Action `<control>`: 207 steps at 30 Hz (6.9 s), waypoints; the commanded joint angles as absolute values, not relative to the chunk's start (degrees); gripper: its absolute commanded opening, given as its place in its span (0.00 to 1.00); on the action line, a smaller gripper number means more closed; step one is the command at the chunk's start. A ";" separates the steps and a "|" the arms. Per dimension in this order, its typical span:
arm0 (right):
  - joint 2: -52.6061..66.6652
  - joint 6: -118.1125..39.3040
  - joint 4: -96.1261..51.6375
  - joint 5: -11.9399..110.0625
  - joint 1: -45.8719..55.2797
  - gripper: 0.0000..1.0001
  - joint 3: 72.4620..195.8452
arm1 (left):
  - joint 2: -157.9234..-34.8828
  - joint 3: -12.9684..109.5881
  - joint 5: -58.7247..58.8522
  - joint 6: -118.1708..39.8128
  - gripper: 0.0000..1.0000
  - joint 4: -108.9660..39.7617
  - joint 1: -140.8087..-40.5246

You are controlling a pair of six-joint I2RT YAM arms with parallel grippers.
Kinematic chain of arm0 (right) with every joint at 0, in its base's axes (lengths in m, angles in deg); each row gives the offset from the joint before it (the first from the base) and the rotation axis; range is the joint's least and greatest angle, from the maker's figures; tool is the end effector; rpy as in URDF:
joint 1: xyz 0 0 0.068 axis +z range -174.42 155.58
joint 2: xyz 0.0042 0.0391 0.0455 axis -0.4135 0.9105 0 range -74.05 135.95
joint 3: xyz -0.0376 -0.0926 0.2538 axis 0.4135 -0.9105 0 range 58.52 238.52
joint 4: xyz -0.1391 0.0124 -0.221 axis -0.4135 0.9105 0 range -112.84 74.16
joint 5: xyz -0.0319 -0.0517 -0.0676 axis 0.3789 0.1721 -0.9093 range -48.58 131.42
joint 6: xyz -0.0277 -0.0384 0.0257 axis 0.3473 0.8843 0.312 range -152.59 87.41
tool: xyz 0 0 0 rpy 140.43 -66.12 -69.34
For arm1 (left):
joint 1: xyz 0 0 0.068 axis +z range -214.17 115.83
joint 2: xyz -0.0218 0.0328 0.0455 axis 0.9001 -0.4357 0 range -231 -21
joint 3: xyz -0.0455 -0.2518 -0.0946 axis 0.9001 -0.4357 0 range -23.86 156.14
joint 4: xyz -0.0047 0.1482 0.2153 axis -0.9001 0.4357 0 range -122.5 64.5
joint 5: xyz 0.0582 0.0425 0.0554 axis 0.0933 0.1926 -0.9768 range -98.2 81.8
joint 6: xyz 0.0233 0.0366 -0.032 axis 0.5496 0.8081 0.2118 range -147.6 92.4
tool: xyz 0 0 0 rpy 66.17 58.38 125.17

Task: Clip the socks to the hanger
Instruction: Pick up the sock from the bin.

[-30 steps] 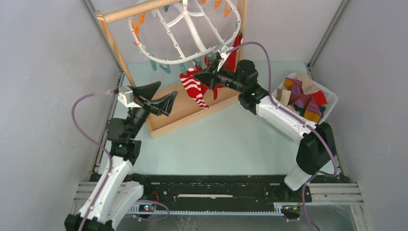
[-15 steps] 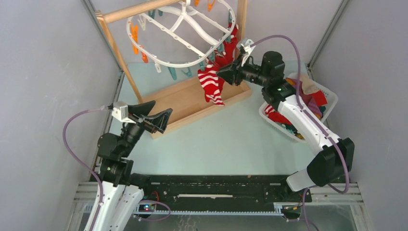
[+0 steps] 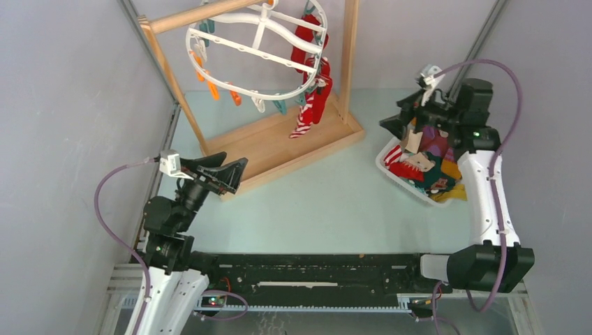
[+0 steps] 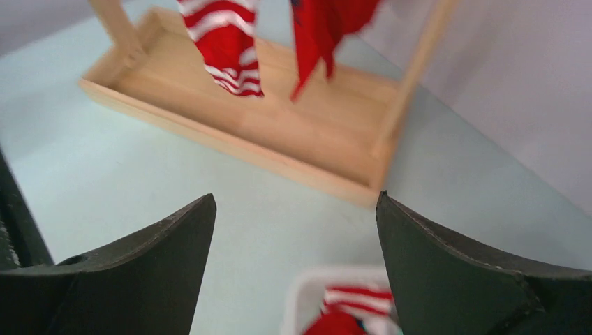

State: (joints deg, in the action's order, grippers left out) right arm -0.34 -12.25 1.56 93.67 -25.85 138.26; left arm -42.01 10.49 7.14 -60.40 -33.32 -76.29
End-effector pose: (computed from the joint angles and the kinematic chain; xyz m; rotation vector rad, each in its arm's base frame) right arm 0.2747 0.0213 0.4221 -0.8726 1.5775 0.5870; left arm 0.0989 -0.0307 0.3495 -0.0129 1.3816 -0.8370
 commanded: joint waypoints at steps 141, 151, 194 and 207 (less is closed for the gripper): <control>-13.52 -16.32 13.51 112.99 -8.94 0.00 121.68 | -86.70 17.67 -5.44 -16.14 0.58 -65.02 -129.38; -13.00 -17.45 12.75 111.60 -7.75 0.00 121.52 | -87.58 18.27 -4.87 -17.25 0.30 -65.12 -129.34; -34.32 19.24 -6.45 89.14 17.87 0.37 105.76 | -60.46 1.22 0.90 -107.63 0.00 -58.29 -106.19; -31.44 19.07 -17.19 74.10 33.73 0.57 99.64 | -68.05 8.70 -1.77 -125.63 0.00 -39.00 -107.11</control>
